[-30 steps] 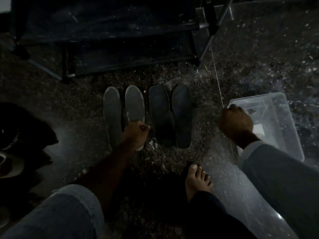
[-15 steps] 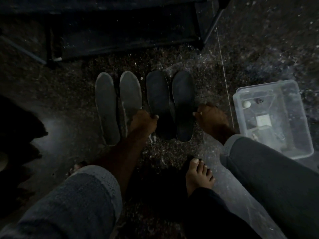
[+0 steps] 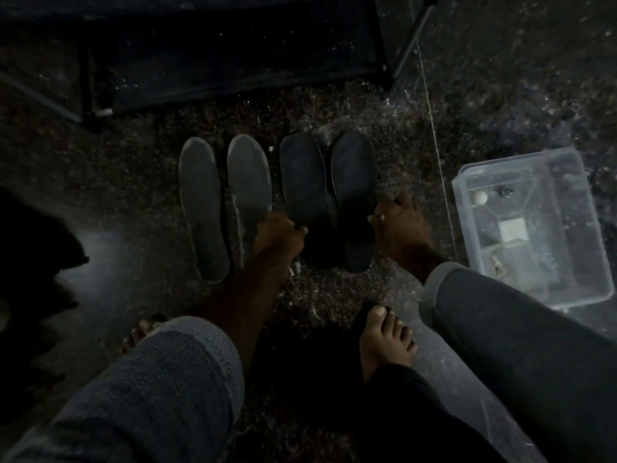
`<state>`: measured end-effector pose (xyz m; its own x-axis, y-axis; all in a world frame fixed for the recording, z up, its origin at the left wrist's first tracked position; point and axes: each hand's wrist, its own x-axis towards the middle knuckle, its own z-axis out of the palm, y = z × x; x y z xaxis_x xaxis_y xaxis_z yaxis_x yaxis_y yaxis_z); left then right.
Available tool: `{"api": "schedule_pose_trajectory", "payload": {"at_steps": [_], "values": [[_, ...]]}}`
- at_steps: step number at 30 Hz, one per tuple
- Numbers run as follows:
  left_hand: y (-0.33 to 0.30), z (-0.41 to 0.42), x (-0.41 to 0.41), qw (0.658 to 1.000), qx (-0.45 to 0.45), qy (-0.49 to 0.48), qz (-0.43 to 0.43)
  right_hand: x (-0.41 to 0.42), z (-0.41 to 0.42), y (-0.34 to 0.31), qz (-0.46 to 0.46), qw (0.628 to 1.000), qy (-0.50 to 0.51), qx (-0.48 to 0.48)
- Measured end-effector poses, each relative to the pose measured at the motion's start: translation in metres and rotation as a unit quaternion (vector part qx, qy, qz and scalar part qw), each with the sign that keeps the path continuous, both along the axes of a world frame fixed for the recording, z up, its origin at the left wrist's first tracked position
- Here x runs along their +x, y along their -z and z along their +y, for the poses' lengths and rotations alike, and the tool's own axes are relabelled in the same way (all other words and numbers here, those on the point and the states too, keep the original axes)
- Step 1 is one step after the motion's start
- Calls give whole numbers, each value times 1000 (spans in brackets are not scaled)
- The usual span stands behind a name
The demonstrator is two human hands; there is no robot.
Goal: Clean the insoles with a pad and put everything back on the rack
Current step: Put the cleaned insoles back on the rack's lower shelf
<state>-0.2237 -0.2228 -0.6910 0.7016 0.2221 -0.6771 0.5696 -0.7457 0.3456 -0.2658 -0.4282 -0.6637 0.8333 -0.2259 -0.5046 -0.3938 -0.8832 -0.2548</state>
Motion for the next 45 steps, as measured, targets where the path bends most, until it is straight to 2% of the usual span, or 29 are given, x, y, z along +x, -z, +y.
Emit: {"api": "schedule_pose_trajectory", "payload": {"at_steps": [11,17,30,35,40,45], "values": [[2,4,2,999,-34,-35,-9,-1,4,-1,-6,999,48,11],[4,12,3,999,-39,-5,11,-1,7,1,-15,998,54,9],[-3,16,4,999,-35,11,-19,0,8,-4,-10,995,91,31],[-4,12,3,997,-55,-35,-35,4,10,-2,0,996,88,18],[-5,12,1,997,-64,-25,-36,3,10,-1,-20,997,74,10],[-10,13,2,997,-65,1,-39,9,8,-9,-98,991,80,40]]}}
